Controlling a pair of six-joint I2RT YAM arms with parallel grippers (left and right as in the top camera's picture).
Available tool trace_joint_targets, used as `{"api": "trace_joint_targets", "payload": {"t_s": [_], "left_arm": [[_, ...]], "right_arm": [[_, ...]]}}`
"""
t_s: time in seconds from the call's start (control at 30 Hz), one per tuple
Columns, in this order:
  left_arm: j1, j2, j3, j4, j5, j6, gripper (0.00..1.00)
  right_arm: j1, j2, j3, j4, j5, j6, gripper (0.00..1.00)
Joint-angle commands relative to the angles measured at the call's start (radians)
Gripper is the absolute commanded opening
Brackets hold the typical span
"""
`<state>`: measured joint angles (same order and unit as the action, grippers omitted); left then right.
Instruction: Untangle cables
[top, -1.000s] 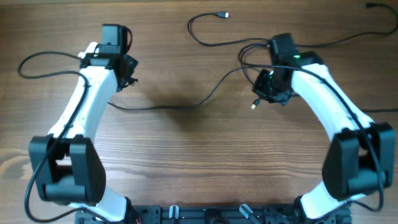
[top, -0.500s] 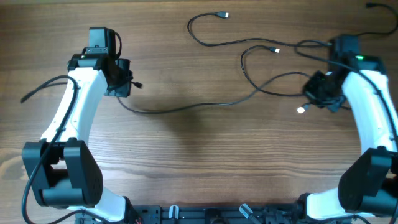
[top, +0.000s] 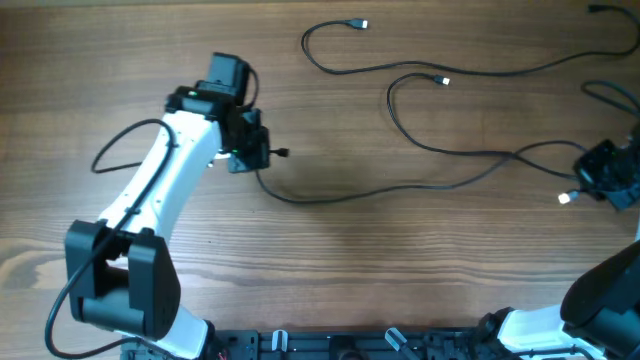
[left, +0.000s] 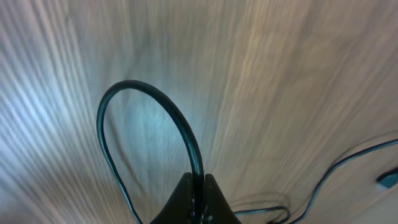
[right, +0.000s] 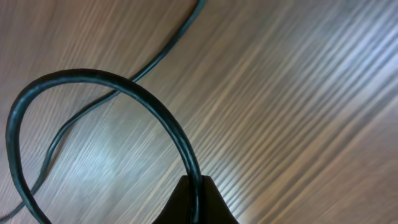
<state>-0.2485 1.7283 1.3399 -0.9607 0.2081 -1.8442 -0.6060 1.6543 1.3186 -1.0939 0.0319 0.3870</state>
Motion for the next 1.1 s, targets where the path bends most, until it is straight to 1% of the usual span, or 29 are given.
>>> {"api": "trace_joint_targets", "payload": {"t_s": [0.0,0.07,0.17,0.27,0.43,0.6,0.7,0.83,0.97,1.07], "left_arm": [[-0.087,-0.025,-0.001,-0.003,-0.008,-0.206,0.04],[-0.131,-0.025,-0.001,-0.008,-0.019,-0.247,0.04],[-0.184,-0.025,-0.001,-0.066,-0.023,-0.335,0.04],[-0.235,-0.025,-0.001,-0.116,-0.025,-0.337,0.04],[-0.274,-0.025,-0.001,-0.150,-0.025,-0.337,0.04],[-0.287,-0.025,-0.001,-0.204,-0.026,-0.337,0.04],[-0.288,-0.024,-0.001,-0.227,-0.026,-0.337,0.04],[-0.294,-0.016,-0.001,-0.230,-0.025,-0.337,0.04],[-0.320,0.031,-0.001,-0.234,-0.024,-0.337,0.04],[-0.344,0.067,-0.001,-0.231,0.002,-0.337,0.04]], "right_arm": [[-0.078,-0.018,-0.003,0.019,0.028,-0.046,0.04],[-0.115,-0.018,-0.003,0.034,0.028,-0.046,0.04],[-0.166,-0.018,-0.003,0.069,0.029,-0.046,0.04],[-0.225,-0.018,-0.003,0.129,0.028,-0.041,0.04],[-0.306,-0.018,-0.003,0.223,0.036,0.008,0.04],[-0.364,-0.018,-0.003,0.309,0.155,0.008,0.04],[-0.377,-0.018,-0.003,0.323,0.217,0.006,0.04],[-0.381,-0.016,-0.004,0.313,0.248,0.006,0.04],[-0.381,0.009,-0.005,0.312,0.340,0.005,0.04],[-0.383,0.035,-0.005,0.315,0.354,0.005,0.04]]}}
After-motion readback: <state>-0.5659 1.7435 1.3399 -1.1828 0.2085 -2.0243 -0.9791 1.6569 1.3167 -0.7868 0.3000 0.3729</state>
